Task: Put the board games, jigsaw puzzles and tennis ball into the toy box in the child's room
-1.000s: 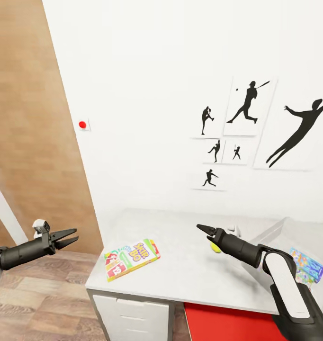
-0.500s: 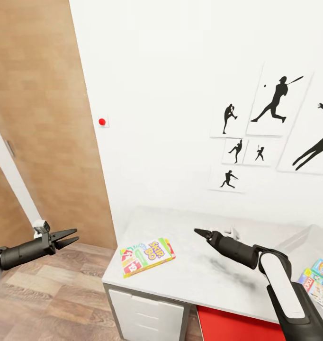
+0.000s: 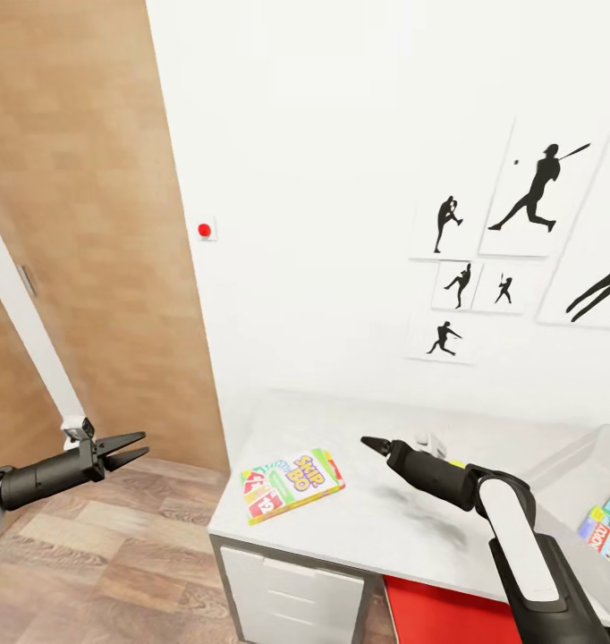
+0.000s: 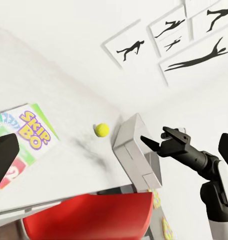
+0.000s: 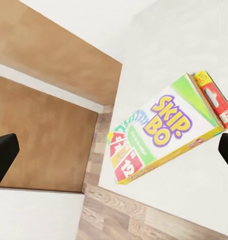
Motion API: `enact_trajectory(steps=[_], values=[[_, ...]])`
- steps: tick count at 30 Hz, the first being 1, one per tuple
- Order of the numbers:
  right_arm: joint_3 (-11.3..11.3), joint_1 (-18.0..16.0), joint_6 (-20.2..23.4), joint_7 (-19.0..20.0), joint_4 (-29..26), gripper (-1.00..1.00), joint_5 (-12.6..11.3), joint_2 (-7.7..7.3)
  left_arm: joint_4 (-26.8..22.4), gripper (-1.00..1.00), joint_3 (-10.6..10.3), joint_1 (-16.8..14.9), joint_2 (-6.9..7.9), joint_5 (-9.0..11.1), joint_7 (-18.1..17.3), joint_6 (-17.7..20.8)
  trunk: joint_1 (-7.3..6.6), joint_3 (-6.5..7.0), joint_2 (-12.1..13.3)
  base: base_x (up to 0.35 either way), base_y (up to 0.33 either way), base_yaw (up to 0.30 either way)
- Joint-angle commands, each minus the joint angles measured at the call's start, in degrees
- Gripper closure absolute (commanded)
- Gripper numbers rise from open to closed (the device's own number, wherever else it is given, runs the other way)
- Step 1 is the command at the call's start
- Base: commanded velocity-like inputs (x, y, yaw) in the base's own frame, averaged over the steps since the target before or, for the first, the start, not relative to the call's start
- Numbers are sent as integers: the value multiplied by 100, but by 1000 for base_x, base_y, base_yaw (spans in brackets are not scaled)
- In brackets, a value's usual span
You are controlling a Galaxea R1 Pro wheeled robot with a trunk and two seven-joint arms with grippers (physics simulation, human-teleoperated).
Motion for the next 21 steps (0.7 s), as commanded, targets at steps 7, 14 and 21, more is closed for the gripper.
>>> enact_trajectory(steps=[7,14,21], values=[[0,-1,22,-77,-2,-100,-61,2,1,-100,0,-4,4,-1,-20,54,4,-14,-14,0,45,0],[0,-24,22,-79,90,-100,-61,-3,1,-100,0,-4,4,-1,-20,53,4,-14,-14,0,145,0],[-27,-36,22,-73,157,-100,-61,-3,1,-100,0,-4,9,-1,-20,54,4,-14,-14,44,114,0]])
